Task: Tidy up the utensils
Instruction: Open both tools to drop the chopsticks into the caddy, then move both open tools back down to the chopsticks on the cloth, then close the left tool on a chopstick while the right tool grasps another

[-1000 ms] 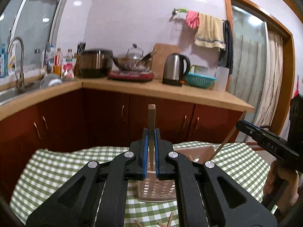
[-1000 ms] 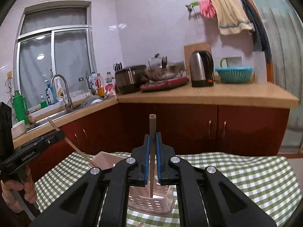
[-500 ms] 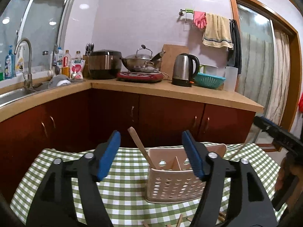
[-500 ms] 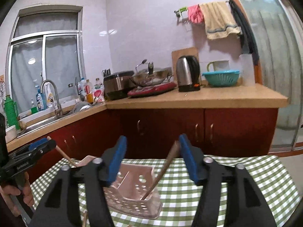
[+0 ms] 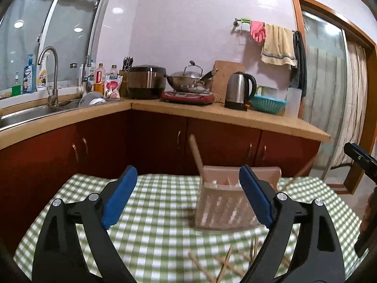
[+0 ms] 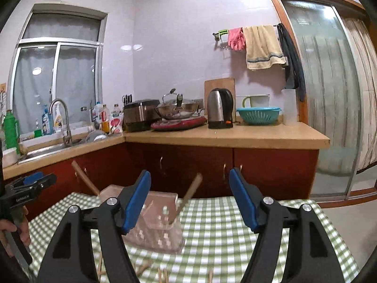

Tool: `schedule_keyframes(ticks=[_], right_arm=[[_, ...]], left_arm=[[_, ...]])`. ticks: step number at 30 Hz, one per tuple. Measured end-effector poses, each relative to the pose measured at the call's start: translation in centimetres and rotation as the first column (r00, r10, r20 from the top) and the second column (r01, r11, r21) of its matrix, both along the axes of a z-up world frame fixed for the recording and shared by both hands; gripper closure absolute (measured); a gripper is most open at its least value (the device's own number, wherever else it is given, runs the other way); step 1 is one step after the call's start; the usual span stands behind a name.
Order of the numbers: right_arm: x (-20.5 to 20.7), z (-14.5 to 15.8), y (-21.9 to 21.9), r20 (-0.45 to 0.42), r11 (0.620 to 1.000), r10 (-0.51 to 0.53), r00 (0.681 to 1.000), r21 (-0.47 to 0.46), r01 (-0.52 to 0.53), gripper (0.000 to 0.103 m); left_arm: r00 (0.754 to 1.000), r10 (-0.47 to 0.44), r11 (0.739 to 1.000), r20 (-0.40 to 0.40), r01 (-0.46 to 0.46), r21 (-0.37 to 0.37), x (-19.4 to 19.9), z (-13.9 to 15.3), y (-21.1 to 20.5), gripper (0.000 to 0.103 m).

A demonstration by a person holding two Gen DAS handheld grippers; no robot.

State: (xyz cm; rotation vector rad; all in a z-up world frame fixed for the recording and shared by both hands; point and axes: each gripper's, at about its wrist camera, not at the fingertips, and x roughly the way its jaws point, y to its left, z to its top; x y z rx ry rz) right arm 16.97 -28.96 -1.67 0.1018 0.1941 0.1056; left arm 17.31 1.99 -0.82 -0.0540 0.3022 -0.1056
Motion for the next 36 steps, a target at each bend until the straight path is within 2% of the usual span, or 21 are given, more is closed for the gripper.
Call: schedule_keyframes(ticks=[7, 11, 18, 25, 33, 36], right_arm=[[-4.6, -4.5, -0.1, -0.08, 1.0, -0.016, 0.997, -0.026, 0.014, 0.036], [-6.4, -7.5, -0.5, -0.148, 1.0, -0.024, 0.989, -0.02, 0.022, 0.044], [-9.0, -12.6, -1.6, -0.257, 0.999, -0.036, 0.966, -0.005, 0.036, 0.05], [-10.9, -14.8, -2.6, -0.283, 0.998, -0.055, 0.957, -0.009, 0.055, 0.054], [-11.8, -15.5, -3.5, -0.284, 0.998, -0.065, 0.956, 0.007, 0.07, 0.055], [-11.9, -15.7, -3.6, -0.285, 0.998, -0.063, 0.956, 0.01, 0.069, 0.055]], left_arm=[[0.997, -0.014, 1.0, -0.07, 0.015, 0.014, -4.9, -3.6, -0.2, 0.017], [0.992, -0.032, 0.999, -0.121, 0.031, -0.005, -7.1, -5.8, -0.4, 0.019], [0.979, -0.069, 0.998, -0.192, 0.07, -0.005, -9.8, -9.3, -1.9, 0.032], [0.957, -0.124, 0.99, -0.261, 0.136, 0.031, -11.3, -12.8, -4.5, 0.045], [0.932, -0.152, 0.98, -0.329, 0.185, 0.071, -11.1, -15.6, -6.6, 0.057], [0.922, -0.162, 0.977, -0.353, 0.2, 0.075, -11.1, -16.5, -6.9, 0.069]])
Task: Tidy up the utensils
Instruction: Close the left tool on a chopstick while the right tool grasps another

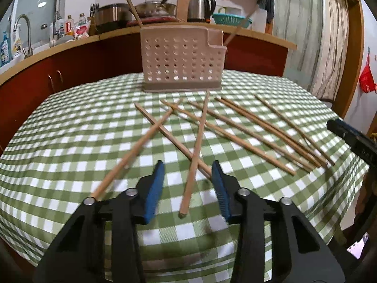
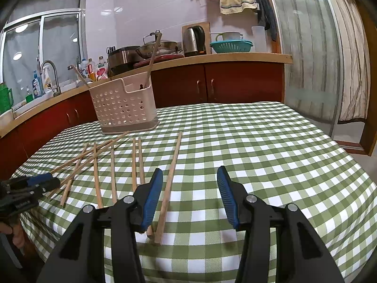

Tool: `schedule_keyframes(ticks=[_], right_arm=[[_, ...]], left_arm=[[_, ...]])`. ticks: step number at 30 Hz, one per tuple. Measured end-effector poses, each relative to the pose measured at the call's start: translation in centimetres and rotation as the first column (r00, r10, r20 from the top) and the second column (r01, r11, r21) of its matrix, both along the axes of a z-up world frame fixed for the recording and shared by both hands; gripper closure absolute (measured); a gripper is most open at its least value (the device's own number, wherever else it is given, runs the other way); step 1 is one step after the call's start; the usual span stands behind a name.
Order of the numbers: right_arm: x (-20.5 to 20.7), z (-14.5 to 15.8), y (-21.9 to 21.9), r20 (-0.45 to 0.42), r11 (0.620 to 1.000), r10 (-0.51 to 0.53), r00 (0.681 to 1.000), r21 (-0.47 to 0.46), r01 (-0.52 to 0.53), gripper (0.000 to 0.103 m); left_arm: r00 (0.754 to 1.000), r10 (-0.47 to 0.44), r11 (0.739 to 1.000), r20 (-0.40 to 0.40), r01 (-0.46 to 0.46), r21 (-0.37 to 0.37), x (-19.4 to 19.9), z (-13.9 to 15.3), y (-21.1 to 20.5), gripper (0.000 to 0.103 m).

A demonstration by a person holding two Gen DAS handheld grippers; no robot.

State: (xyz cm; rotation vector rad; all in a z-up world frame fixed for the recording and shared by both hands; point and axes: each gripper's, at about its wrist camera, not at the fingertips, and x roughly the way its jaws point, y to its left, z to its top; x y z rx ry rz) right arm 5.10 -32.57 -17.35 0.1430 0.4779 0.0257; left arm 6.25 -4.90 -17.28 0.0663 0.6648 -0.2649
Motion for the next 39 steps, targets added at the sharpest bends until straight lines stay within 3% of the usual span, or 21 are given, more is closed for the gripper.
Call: schedule_keyframes(ticks=[6, 10, 18, 29, 39], right_arm=[[0.3, -0.7, 0.2, -0.025, 1.0, 0.019, 1.0, -0.002, -0.019, 0.061], [0.5, -1.0, 0.9, -0.043, 0.999, 0.04, 0.998, -0.009, -0.04, 0.064], [0.4, -2.1, 1.7, -0.092, 0.997, 0.074, 0.993, -0.025, -0.076, 0.072], [0.4, -3.2, 1.8, -0.135, 0.996, 0.091, 0.987, -0.002, -0.092, 0.096], [-0.6, -1.0, 1.7, -0.077, 0.997, 0.071, 0.995, -0.025, -0.073, 0.096]], left_arm=[[0.999, -0.011, 1.0, -0.037, 0.011, 0.007, 0.2, -1.3, 0.2, 0.091], [0.999, -0.015, 1.0, -0.031, 0.015, 0.015, 0.1, -1.4, 0.4, 0.096], [1.0, -0.025, 0.999, 0.009, 0.025, 0.032, -0.6, -0.4, 0.3, 0.096], [0.997, -0.047, 0.998, 0.058, 0.044, 0.046, -1.5, 1.1, 0.0, 0.097], [0.992, -0.033, 0.999, 0.123, 0.03, 0.03, -2.2, 3.2, 0.6, 0.097]])
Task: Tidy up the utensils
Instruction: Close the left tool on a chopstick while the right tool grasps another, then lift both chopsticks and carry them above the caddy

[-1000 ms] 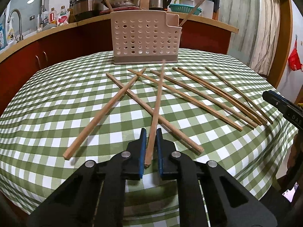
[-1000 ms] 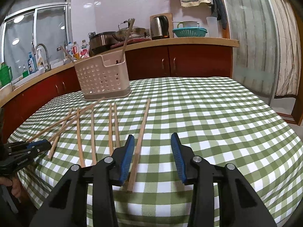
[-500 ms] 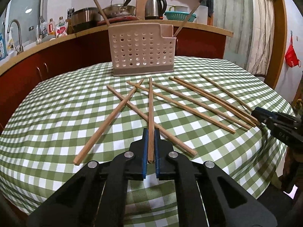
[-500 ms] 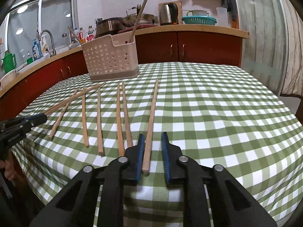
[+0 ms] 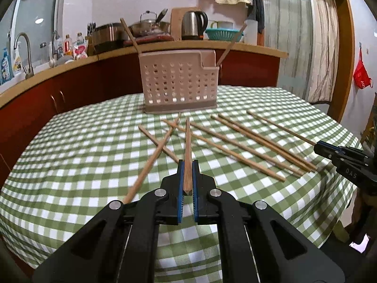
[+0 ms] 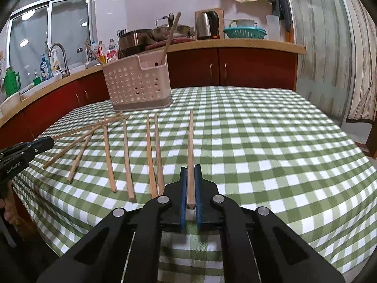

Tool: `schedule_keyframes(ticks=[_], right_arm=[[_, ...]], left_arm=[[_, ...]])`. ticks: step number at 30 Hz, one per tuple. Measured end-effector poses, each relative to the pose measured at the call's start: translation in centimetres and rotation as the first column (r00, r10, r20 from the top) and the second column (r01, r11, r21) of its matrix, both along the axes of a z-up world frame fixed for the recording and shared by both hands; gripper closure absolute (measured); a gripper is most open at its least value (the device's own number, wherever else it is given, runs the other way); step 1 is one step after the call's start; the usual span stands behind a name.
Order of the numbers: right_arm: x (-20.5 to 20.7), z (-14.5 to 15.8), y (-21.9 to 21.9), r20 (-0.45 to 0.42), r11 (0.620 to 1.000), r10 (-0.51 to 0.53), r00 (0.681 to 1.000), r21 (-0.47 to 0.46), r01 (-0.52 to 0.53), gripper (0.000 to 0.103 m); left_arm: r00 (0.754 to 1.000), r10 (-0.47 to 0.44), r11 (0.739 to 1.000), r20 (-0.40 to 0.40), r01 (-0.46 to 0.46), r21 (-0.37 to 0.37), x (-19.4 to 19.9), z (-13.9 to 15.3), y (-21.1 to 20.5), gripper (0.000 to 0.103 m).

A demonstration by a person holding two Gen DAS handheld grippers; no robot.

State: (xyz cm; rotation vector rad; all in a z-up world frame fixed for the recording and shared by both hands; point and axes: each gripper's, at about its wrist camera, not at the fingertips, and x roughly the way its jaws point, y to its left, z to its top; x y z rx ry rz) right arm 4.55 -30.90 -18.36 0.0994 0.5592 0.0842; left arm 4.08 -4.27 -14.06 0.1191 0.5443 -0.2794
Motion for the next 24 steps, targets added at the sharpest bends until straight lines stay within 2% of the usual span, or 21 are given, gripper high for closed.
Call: schedule_keyframes(ticks=[9, 24], right_arm=[[-0.4, 3.1, 0.5, 0.072, 1.0, -0.002, 0.997, -0.026, 0.004, 0.096], [-0.7, 6.5, 1.2, 0.125, 1.0, 0.01, 0.992, -0.018, -0.008, 0.096]], left_arm=[[0.998, 0.001, 1.0, 0.058, 0.001, -0.024, -0.5, 2.6, 0.4, 0.097], [0.991, 0.029, 0.998, 0.129, -0.021, -0.061, -0.3, 5.5, 1.7, 0.097]])
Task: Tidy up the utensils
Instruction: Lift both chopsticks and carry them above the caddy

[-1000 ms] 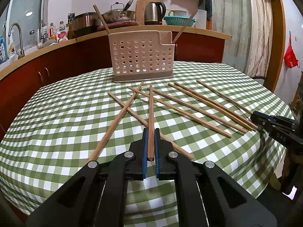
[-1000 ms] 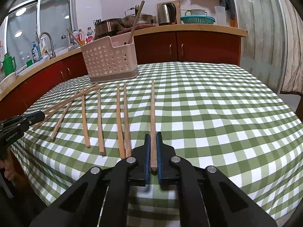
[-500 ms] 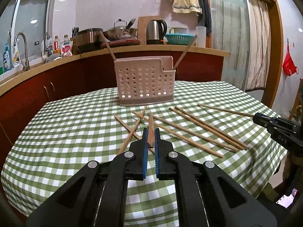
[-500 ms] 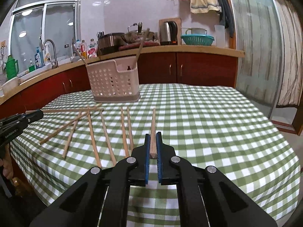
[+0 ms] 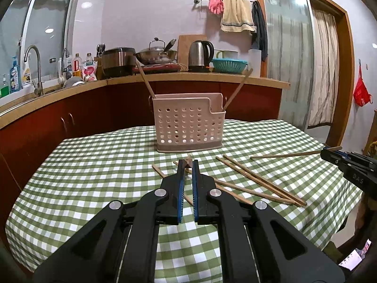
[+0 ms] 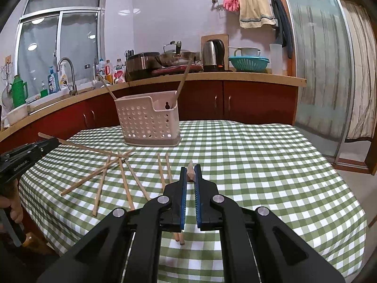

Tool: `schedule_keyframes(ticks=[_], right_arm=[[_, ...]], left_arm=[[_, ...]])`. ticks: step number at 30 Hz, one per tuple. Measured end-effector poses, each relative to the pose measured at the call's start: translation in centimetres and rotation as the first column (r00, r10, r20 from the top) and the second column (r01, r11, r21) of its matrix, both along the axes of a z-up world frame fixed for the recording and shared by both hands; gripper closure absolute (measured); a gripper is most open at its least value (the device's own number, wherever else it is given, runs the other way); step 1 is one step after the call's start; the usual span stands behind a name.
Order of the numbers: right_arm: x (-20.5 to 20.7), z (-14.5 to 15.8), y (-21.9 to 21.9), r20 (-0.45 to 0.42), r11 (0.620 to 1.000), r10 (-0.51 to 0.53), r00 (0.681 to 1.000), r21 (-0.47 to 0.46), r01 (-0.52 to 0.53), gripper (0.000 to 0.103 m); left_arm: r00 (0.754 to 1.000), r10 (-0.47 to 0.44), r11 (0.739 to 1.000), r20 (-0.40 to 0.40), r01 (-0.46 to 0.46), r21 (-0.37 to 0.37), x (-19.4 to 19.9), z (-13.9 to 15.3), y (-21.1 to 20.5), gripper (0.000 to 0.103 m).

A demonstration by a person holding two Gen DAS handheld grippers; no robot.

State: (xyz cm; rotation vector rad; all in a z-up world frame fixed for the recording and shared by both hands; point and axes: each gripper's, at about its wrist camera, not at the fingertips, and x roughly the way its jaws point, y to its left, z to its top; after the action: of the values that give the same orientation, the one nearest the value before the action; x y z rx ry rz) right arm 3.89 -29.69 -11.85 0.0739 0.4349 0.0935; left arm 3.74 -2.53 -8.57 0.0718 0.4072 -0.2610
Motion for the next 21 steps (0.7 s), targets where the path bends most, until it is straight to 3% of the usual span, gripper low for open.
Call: schedule_keyframes(ticks=[21], right_arm=[[0.8, 2.7, 0.4, 0.052, 1.0, 0.003, 0.999, 0.015, -0.004, 0.096]], left_arm=[[0.996, 0.015, 0.999, 0.092, -0.011, -0.036, 1.1, 2.8, 0.8, 0.097]])
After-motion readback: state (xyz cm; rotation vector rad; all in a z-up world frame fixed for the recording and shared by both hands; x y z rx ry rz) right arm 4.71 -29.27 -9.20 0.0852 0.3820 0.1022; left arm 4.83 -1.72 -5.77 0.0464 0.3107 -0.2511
